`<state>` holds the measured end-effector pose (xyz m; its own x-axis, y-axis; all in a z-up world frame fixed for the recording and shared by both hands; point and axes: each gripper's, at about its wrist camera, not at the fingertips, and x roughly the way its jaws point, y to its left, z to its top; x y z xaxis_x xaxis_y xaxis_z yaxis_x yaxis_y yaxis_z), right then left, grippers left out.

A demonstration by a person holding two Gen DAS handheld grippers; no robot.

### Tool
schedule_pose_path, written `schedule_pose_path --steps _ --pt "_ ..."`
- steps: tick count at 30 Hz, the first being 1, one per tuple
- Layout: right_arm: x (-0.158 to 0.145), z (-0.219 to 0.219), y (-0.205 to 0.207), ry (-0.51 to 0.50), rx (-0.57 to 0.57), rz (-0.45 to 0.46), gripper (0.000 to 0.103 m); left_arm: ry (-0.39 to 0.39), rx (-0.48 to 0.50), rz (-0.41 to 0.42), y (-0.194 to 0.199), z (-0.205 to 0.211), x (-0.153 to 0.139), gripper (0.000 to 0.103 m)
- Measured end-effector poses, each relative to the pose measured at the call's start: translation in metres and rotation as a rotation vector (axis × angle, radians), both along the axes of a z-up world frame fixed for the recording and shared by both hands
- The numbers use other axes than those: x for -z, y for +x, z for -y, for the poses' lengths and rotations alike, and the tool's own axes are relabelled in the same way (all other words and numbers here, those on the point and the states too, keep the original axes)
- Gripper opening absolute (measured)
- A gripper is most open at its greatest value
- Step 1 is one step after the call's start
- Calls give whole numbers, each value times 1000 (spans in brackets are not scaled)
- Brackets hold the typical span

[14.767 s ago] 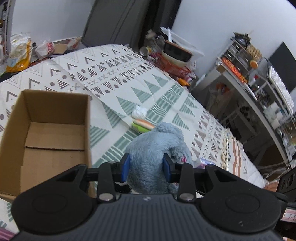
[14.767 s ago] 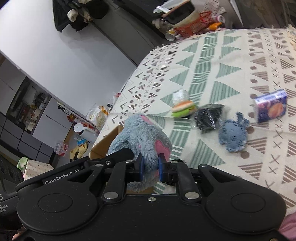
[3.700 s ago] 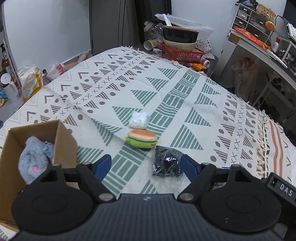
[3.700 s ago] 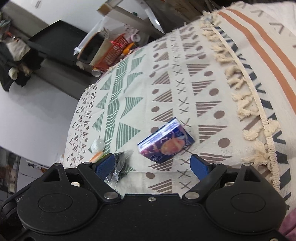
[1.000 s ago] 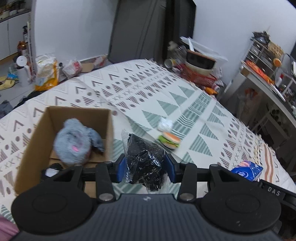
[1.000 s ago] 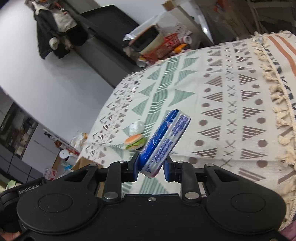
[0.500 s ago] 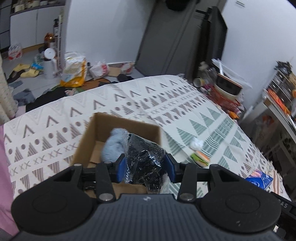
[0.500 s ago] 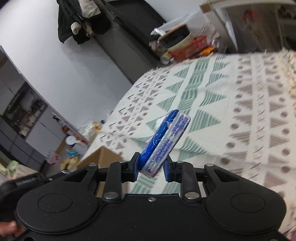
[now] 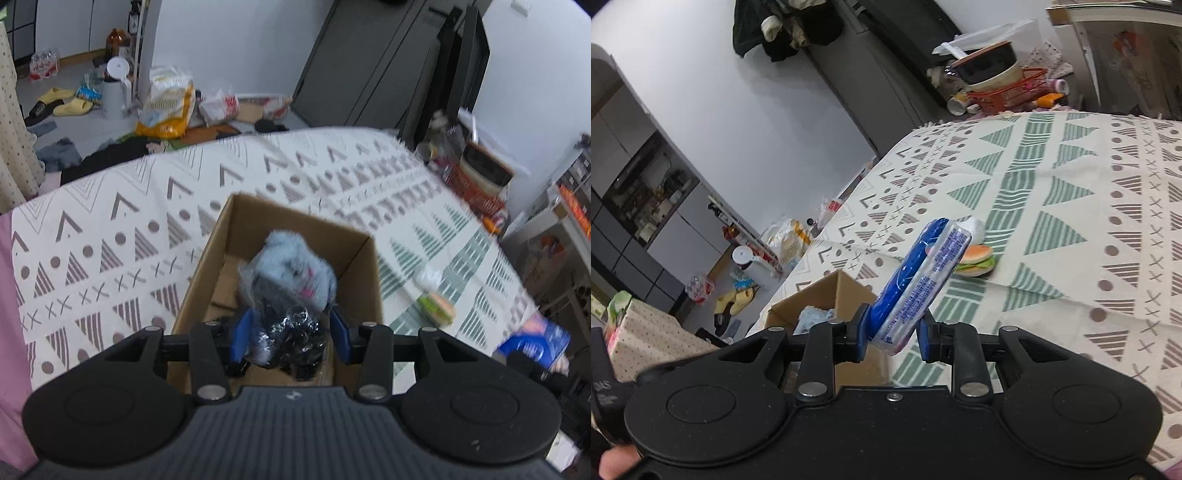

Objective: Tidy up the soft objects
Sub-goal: 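Carry the black bag and blue juice box toward the cardboard box with both grippers, then open both grippers to drop the bag and juice box into the box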

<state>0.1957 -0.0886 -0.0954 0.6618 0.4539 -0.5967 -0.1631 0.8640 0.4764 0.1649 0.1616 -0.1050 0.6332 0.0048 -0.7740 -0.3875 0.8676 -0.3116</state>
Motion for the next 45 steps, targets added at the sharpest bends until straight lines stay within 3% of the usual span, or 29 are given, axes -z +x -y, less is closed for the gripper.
schedule_pose_path --steps 9,14,28,34,45 --pt "-2 -51 -2 -54 -66 -6 26 -20 -5 -43 -4 -11 10 47" --pt "-2 -78 -5 -73 -102 -8 26 -45 -20 -39 -8 -21 9 55" --pt "7 -126 -12 -167 -222 -55 30 -112 -62 -36 -12 -43 11 55" --pt "6 -111 -14 -175 -200 -77 46 -104 -49 -44 -11 -41 12 55" --pt "-5 -57 -7 -198 -143 -66 51 -52 -23 -35 -10 -26 8 55"
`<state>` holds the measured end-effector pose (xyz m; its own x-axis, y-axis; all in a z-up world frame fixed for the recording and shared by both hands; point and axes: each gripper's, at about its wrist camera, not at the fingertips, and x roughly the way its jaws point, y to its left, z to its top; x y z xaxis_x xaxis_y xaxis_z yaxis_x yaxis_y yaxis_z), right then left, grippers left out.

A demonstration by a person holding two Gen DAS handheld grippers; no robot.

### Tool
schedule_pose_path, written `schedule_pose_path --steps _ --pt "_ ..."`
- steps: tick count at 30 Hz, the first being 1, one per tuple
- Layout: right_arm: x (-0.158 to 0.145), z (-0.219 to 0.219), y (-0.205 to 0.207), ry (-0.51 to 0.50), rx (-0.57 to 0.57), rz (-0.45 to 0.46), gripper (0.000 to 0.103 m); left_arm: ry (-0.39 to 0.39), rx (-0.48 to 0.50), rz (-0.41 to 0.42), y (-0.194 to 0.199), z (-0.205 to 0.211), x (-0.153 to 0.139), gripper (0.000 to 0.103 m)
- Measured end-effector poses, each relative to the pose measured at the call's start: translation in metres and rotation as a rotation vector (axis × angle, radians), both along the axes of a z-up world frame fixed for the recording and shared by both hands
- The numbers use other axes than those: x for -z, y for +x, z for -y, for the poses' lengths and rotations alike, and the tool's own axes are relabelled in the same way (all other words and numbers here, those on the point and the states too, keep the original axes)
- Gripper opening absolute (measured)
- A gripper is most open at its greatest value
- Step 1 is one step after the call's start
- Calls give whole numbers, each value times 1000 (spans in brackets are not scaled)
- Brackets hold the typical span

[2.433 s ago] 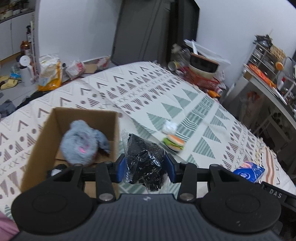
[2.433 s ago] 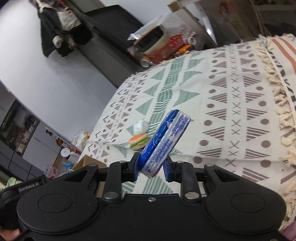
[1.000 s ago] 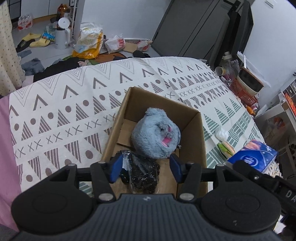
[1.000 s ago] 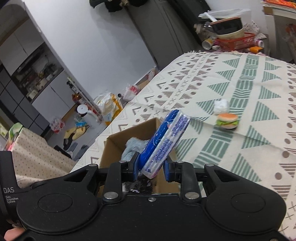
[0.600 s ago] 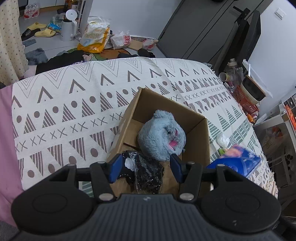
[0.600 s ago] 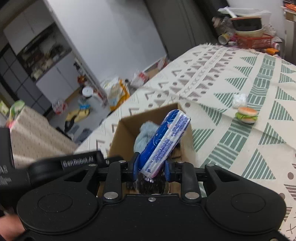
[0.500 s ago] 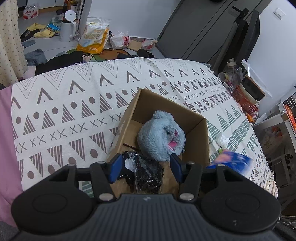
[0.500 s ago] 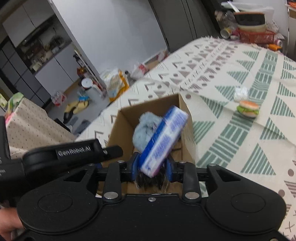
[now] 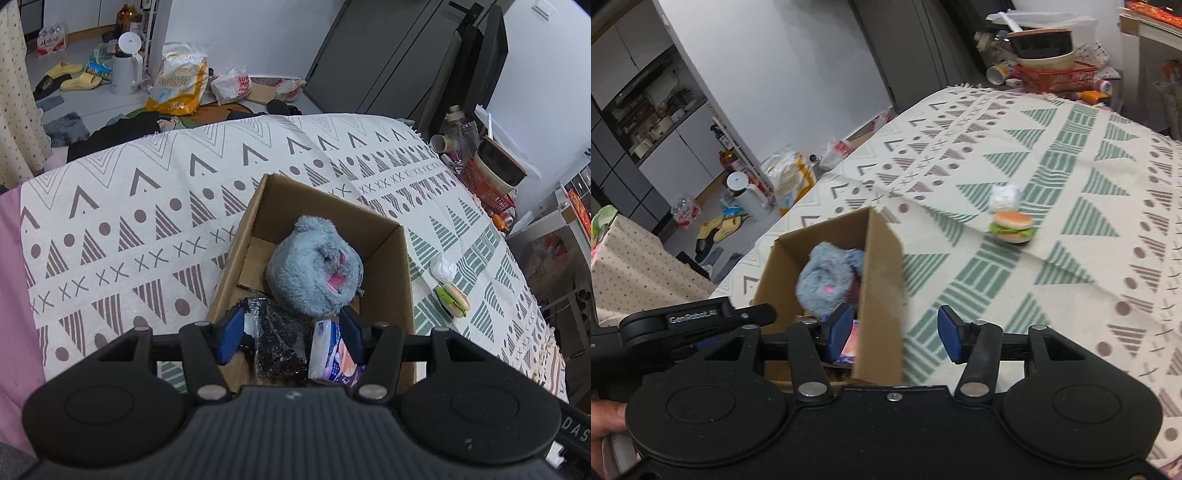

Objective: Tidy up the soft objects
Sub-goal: 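Open both grippers to drop the bag and juice box into the box, then grasp the white paper ball with the left gripper while the right grasps the hamburger plush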

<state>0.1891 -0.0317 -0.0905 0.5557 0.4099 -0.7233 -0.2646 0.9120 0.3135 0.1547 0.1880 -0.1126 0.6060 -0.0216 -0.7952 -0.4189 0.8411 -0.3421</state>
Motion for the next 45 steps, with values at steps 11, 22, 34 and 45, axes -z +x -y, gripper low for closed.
schedule_pose_path --steps 11,22,34,45 --pt "-9 52 19 28 56 12 57 131 35 52 11 29 -30 55" --pt "-20 82 55 168 132 -6 60 182 90 51 51 58 -55 55" --pt "-14 104 98 247 206 -35 61 206 156 72 118 100 -72 55" --pt "46 130 130 352 276 -137 61 178 265 25 183 133 -38 55"
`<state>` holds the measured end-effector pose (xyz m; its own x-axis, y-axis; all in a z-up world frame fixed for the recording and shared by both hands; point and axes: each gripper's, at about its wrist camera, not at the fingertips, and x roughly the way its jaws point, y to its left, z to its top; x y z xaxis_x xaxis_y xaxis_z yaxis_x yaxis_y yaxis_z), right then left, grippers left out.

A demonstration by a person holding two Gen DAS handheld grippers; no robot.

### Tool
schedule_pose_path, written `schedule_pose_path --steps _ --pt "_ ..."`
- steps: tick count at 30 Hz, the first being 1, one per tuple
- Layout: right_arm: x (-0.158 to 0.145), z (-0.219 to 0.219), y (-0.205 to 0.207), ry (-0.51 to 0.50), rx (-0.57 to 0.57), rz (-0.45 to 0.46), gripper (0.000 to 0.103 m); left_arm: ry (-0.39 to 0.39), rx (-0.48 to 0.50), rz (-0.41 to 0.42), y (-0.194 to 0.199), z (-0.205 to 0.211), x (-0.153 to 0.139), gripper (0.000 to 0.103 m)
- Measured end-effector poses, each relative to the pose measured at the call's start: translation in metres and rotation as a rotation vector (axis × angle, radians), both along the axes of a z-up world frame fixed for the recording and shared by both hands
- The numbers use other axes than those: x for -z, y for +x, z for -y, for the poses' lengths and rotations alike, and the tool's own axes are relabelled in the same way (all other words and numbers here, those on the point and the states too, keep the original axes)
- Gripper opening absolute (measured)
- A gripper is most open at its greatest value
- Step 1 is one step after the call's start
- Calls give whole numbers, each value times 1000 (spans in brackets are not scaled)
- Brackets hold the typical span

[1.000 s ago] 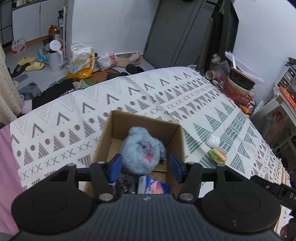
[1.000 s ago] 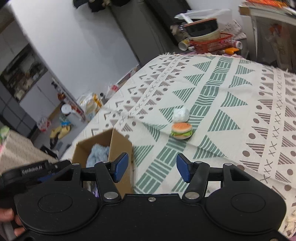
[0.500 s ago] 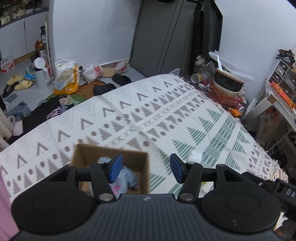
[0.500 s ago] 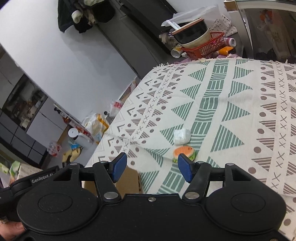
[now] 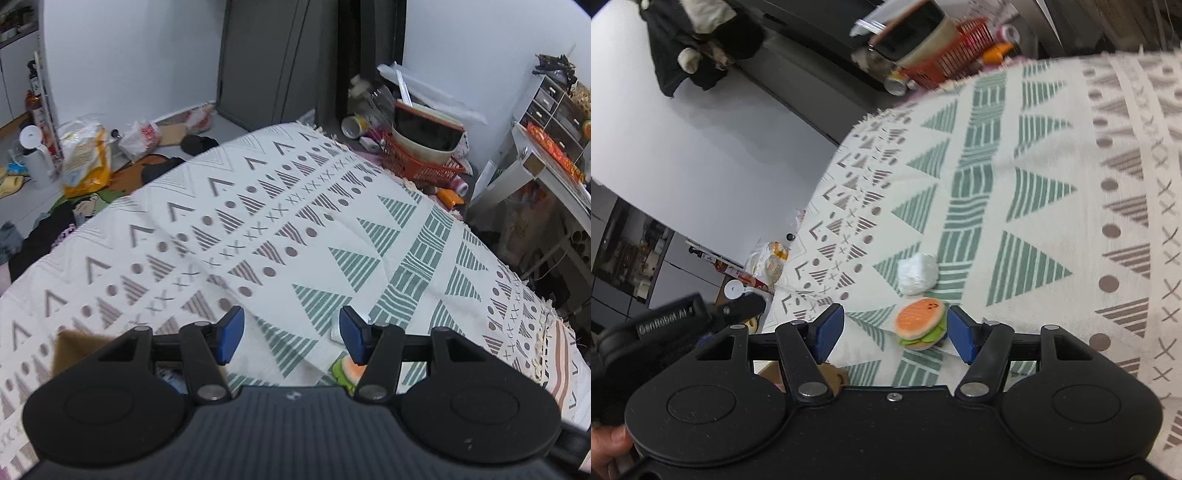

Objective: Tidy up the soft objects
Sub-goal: 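Grasp the white paper ball with the left gripper while the right grasps the hamburger plush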

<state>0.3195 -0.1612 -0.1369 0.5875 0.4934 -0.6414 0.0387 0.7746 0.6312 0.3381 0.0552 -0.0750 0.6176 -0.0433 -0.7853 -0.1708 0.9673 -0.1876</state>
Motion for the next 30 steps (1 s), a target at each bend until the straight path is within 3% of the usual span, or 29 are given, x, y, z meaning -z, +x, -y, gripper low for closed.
schedule_pose_path --steps 15,17,18,21,30 --pt "70 -6 39 144 -32 -159 60 -71 66 -102 52 21 64 55" --pt "77 -8 41 149 -31 -179 51 -77 77 -117 57 26 73 55" --pt "81 -8 42 160 -31 -186 38 -80 82 -126 60 28 77 55" --pt "88 -4 44 188 -24 -206 28 -87 101 -127 65 36 85 55" --pt "87 2 42 175 -29 -182 25 -71 134 -142 77 54 108 55"
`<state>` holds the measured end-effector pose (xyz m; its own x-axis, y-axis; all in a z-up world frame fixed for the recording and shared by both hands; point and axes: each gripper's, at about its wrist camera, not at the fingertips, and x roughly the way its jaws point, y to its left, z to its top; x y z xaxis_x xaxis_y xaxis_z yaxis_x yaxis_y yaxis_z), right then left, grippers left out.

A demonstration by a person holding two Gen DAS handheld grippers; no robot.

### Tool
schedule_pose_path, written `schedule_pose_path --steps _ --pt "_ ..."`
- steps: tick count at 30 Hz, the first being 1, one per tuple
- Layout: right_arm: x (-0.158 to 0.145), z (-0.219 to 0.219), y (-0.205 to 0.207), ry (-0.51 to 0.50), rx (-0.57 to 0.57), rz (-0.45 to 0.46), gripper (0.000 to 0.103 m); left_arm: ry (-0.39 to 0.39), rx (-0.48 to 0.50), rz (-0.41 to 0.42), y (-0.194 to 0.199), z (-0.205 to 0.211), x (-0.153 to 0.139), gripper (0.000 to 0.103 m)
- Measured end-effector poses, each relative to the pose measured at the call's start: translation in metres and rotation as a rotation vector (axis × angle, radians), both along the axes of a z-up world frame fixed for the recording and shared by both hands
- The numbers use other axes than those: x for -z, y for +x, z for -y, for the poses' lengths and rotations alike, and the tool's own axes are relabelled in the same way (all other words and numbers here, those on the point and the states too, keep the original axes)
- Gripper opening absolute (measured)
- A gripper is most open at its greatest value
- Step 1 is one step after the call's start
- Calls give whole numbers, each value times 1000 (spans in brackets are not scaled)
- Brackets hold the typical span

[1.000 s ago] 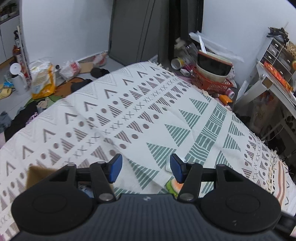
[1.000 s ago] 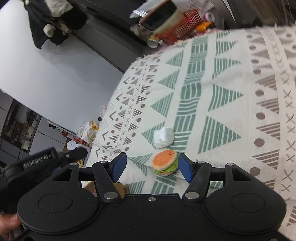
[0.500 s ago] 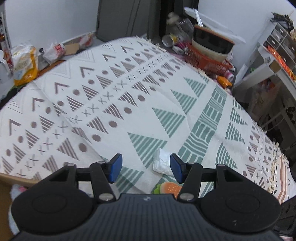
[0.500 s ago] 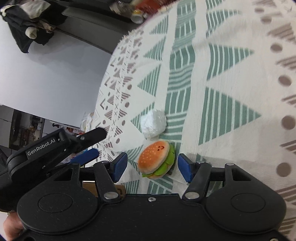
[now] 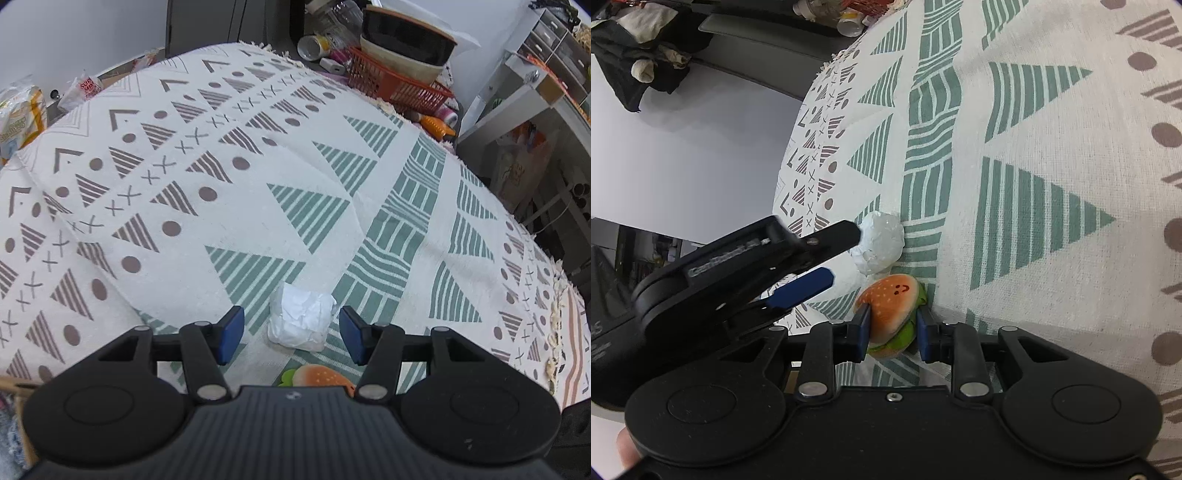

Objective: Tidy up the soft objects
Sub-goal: 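Grasp the white paper ball with the left gripper while the right grasps the hamburger plush, then carry the paper ball and hamburger plush into the box with both grippers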

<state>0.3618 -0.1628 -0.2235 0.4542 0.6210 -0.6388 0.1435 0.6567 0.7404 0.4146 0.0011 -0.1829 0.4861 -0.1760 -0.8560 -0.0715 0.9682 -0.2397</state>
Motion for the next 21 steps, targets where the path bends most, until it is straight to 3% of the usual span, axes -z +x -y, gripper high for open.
schedule_pose_path --steps 11,14,21 --pt "-5 11 -5 -52 50 28 24 30 19 9 0 12 20 51" --pt "-9 12 -11 -82 68 44 24 42 22 24 -1 13 22 39" --pt "-17 10 -18 -142 81 77 24 47 14 51 -9 9 11 38"
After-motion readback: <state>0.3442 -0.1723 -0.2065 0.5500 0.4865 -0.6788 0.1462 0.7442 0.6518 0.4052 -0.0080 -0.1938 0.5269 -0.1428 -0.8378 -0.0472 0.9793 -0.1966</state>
